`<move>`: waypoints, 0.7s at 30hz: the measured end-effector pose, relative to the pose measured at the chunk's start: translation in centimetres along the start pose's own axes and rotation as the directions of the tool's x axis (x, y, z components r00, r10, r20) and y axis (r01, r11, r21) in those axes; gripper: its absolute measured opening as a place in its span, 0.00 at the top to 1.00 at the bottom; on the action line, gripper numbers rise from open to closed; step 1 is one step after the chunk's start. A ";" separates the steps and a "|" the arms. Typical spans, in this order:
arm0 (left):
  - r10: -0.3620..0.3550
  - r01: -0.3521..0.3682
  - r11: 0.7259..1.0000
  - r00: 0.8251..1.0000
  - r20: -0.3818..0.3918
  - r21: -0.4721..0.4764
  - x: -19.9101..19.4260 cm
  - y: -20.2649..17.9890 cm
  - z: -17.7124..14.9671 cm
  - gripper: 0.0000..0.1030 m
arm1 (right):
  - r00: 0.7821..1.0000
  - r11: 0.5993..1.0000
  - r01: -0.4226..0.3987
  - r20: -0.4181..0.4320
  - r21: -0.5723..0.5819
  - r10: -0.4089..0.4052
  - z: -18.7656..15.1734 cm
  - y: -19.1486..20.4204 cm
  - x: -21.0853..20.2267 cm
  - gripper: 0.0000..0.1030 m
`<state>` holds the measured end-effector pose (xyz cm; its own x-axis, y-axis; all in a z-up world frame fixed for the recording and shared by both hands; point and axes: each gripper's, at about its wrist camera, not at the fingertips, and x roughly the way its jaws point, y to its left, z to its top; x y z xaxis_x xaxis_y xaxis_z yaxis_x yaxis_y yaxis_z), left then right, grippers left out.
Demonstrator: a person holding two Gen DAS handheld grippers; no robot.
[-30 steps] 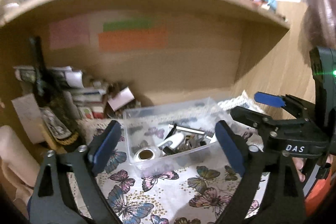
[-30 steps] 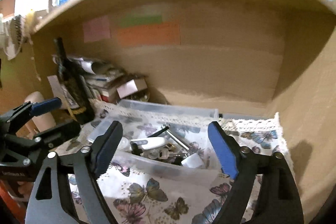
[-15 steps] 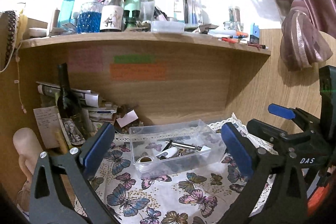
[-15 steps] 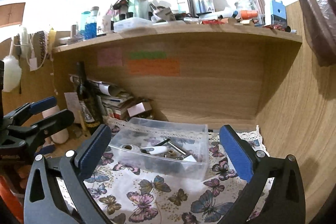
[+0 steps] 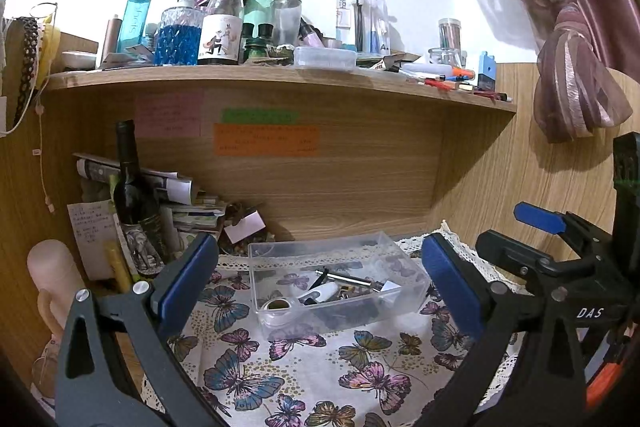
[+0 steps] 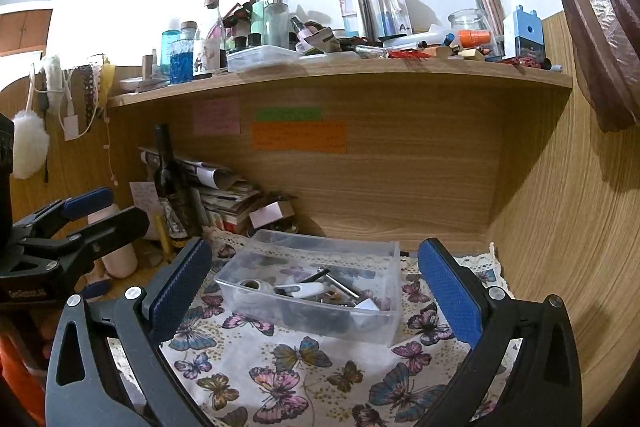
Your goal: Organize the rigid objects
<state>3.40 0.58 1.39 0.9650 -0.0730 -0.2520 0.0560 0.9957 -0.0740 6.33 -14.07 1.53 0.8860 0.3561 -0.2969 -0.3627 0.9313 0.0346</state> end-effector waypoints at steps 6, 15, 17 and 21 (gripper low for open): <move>-0.003 0.003 1.000 1.000 0.001 0.003 0.0 -0.1 0.1 0.00 | 1.000 1.000 -0.002 0.000 0.005 0.002 0.0 -0.2 -0.1 0.00; -0.004 0.004 1.000 1.000 0.000 -0.001 0.0 -0.1 0.1 0.00 | 1.000 1.000 -0.001 0.000 0.006 0.001 -0.1 -0.1 -0.2 0.00; -0.003 0.003 1.000 1.000 0.000 -0.004 0.0 -0.1 0.1 0.00 | 1.000 1.000 0.000 0.002 0.006 0.000 0.0 -0.1 -0.1 0.00; -0.003 0.003 1.000 1.000 -0.001 -0.008 -0.1 0.1 0.1 0.00 | 1.000 1.000 0.000 0.004 0.007 0.000 0.0 -0.1 -0.2 0.00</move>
<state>3.31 0.64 1.56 0.9645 -0.0761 -0.2529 0.0569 0.9950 -0.0824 6.17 -14.20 1.55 0.8869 0.3568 -0.2935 -0.3611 0.9316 0.0412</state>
